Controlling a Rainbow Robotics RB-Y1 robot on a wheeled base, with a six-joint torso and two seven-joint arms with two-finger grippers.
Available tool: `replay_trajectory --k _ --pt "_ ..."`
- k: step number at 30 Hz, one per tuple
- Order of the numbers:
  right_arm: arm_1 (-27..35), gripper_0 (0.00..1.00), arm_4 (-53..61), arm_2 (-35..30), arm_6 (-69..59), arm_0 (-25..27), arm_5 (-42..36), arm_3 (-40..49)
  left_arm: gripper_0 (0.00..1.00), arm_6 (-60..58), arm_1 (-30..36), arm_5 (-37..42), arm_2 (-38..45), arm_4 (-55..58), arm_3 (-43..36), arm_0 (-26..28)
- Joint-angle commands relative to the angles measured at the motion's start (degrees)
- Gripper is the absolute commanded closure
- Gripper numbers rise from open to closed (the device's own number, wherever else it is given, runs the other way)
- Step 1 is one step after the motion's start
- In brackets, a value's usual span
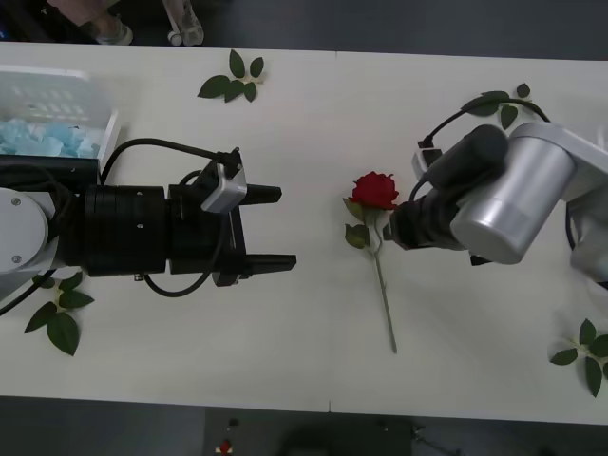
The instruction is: Put the red flowers into the right box and the blue flowers into the left box
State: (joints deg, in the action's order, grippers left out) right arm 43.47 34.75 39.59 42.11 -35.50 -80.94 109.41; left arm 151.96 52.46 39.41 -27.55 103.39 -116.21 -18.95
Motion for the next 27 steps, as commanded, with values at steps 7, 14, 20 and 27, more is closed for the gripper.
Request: replay_trajectory --k 7,14,20,27 --pt "-12.97 0.0 -12.25 1.99 -2.82 -1.59 -0.36 -9.65 0.14 0.71 0.8 -0.56 0.57 0.41 -1.65 -0.3" --pt "-17.45 0.0 -15.94 1.99 -2.3 -2.65 3.86 -19.23 0.13 0.71 0.8 -0.56 0.57 0.41 -1.65 -0.3" --pt "-18.33 0.0 -16.55 2.16 -1.86 -2.74 5.97 -22.84 0.13 0.71 0.8 -0.56 0.57 0.41 -1.65 -0.3" --pt "-19.56 0.3 -16.55 2.16 -1.15 -3.18 6.84 -25.65 0.14 0.71 0.8 -0.56 0.57 0.41 -1.65 -0.3"
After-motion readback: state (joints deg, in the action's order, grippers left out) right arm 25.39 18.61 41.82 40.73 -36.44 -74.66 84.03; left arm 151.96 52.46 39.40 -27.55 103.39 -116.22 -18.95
